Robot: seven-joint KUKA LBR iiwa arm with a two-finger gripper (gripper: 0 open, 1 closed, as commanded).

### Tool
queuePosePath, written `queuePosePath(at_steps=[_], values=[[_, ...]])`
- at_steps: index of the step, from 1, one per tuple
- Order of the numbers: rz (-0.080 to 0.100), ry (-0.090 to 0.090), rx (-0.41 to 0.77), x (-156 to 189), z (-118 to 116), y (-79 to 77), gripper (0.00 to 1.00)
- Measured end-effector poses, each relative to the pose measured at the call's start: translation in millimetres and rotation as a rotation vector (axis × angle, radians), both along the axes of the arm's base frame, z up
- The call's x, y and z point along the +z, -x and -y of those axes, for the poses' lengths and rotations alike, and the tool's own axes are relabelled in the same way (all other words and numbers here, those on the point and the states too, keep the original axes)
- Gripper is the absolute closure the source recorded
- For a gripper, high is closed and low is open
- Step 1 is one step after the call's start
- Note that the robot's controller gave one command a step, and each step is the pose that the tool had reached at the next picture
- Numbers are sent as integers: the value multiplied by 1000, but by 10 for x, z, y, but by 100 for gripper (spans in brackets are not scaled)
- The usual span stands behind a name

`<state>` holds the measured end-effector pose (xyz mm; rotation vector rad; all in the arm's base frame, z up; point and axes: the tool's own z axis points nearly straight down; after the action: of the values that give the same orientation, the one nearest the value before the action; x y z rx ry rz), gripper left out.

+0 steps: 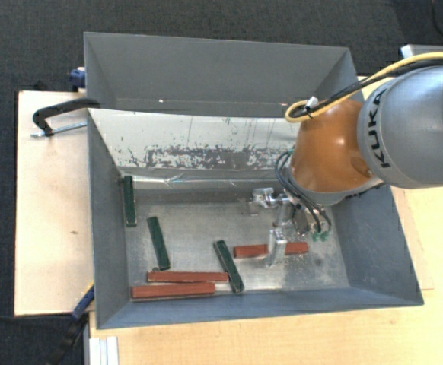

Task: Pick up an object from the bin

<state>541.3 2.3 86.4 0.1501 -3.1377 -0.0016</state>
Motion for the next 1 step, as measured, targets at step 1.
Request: queuePosePath(at_steps=[1], values=[[0, -1, -31, -159, -196, 199, 100]])
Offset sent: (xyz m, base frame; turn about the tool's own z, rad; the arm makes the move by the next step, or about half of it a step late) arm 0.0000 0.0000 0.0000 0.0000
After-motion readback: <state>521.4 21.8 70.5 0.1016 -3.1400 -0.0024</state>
